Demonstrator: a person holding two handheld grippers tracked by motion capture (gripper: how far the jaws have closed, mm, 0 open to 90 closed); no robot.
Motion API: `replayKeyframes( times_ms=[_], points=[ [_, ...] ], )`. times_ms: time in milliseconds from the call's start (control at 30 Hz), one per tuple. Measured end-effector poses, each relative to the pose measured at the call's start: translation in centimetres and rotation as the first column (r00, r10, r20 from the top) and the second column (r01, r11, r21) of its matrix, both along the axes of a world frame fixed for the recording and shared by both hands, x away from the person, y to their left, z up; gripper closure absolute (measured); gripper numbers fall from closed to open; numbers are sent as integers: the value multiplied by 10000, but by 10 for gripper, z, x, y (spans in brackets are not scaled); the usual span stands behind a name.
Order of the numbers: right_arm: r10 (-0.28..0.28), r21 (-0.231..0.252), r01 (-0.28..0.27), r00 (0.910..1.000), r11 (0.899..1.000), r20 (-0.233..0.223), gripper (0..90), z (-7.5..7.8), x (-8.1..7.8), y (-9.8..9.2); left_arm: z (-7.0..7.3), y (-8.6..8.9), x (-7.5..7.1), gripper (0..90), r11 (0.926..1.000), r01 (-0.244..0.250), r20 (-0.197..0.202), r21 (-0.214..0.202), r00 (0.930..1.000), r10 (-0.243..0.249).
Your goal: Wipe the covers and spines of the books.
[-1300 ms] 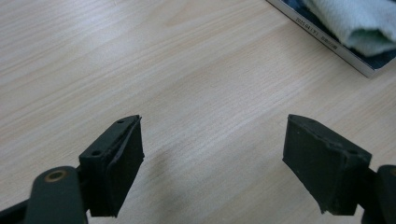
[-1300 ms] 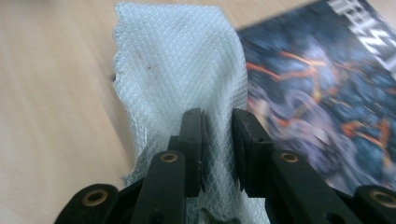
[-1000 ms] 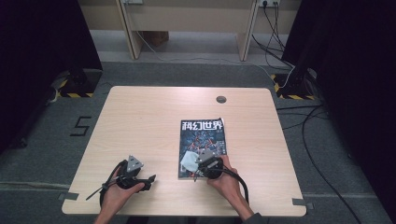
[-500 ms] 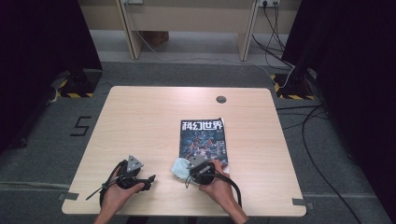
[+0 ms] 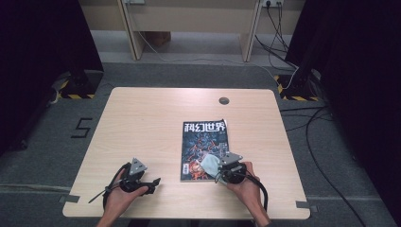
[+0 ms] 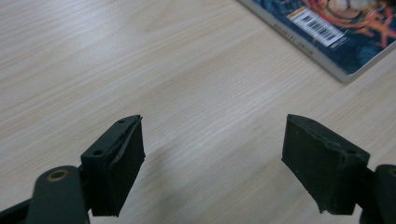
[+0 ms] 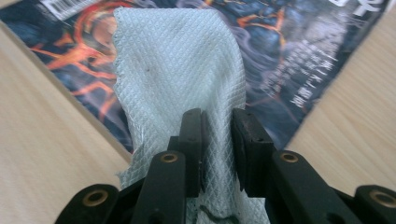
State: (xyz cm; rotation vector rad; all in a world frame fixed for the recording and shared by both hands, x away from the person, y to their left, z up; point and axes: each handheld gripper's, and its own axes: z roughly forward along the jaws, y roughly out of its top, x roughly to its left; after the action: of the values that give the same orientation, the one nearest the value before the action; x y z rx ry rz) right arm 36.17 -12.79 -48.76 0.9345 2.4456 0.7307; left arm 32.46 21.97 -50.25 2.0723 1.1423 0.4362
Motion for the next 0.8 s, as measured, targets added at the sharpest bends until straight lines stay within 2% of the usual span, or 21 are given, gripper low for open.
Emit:
replayKeyframes(
  times_ms=[33,67,133,200,267,367,433,467,533,600,700,800],
  points=[
    [-49,15,49,10000,10000,61,747,0,2,-2,0,-2,0,204,9994,-75,-21,-332,10000,75],
    [-169,44,169,9999,9998,35,745,0,2,-4,-1,-5,1,204,9988,-147,46,-466,9999,149],
    [-329,127,329,9995,9994,12,745,0,5,-8,-2,-17,4,203,9986,-62,56,-522,10000,65],
    [-386,298,388,9992,9988,-57,746,-1,6,-10,-2,-30,8,203,9987,61,240,-506,9997,-49],
    [-397,152,397,9992,9991,-19,748,-1,5,-7,-2,-43,10,203,9991,174,426,-390,9990,-157],
    [-318,-71,319,9994,9995,142,748,-1,4,-5,-3,-60,11,203,9980,476,432,-406,9980,-459],
    [-288,-66,288,9995,9996,106,748,0,4,-5,-5,-68,12,202,9969,671,327,-421,9973,-658],
    [-332,30,332,9994,9994,73,748,-1,5,-6,-7,-72,13,203,9969,738,311,-286,9969,-729],
    [-295,60,295,9995,9995,97,748,-1,4,-6,-11,-75,13,203,9961,867,284,150,9958,-871],
    [-192,146,191,9998,9997,48,748,-1,3,-3,-13,-75,14,204,9964,819,205,235,9964,-824],
    [118,109,-119,9999,9999,65,749,-2,0,5,-13,-75,14,193,9969,772,267,162,9966,-776],
    [424,116,-425,9991,9990,39,750,-2,-4,10,-10,-75,17,193,9981,597,464,-152,9972,-590]
  ],
)
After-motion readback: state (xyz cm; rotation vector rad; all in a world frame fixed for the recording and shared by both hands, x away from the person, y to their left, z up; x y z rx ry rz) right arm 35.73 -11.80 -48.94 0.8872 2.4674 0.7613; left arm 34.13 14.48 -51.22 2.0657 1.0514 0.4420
